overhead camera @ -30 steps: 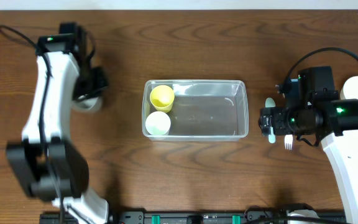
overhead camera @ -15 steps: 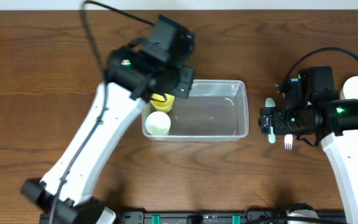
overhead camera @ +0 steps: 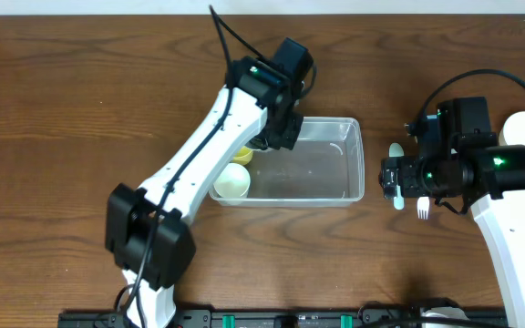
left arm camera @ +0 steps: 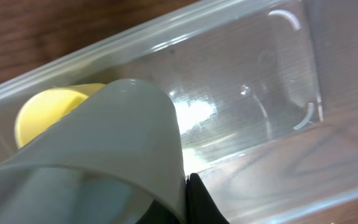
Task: Pack container
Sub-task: 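Lower the grey cup into the container onto the yellow cup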
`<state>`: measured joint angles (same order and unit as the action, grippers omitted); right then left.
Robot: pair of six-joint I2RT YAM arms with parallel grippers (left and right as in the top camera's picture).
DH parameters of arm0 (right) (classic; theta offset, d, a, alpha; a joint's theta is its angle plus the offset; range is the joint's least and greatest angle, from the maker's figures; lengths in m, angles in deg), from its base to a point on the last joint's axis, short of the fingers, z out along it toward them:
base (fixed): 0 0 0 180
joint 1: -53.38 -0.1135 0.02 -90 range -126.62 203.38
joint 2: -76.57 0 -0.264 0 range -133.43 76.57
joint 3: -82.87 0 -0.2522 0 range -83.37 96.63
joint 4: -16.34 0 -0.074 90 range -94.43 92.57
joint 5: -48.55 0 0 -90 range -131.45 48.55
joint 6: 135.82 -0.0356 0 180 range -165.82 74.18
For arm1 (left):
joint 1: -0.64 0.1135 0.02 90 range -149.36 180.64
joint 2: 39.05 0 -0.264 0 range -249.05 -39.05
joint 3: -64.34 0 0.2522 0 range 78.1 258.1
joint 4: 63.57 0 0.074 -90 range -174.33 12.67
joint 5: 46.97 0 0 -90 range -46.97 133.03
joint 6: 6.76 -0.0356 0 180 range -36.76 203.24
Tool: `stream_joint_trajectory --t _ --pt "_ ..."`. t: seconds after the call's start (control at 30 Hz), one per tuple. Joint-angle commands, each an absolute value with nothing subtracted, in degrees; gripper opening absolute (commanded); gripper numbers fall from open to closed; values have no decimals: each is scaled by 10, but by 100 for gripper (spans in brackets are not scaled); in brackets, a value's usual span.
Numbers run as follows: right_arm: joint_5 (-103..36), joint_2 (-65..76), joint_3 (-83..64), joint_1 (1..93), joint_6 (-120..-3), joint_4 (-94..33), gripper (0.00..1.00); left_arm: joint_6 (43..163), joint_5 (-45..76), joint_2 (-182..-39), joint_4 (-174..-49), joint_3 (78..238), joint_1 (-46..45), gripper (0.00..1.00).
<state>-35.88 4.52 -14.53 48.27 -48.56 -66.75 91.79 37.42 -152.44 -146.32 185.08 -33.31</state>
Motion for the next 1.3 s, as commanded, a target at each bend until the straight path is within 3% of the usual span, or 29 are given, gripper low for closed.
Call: stream_joint_trajectory --t 0.0,0.57,1.27 --pt "-361 43 -135 478 -479 -666 99 903 386 -1548 -1465 1856 -338 6" --pt "-361 43 -135 478 -479 -666 99 903 390 -1570 -1447 1853 -338 6" --pt "-361 43 -135 478 -479 -666 99 908 582 -1569 -1517 1853 -336 6"
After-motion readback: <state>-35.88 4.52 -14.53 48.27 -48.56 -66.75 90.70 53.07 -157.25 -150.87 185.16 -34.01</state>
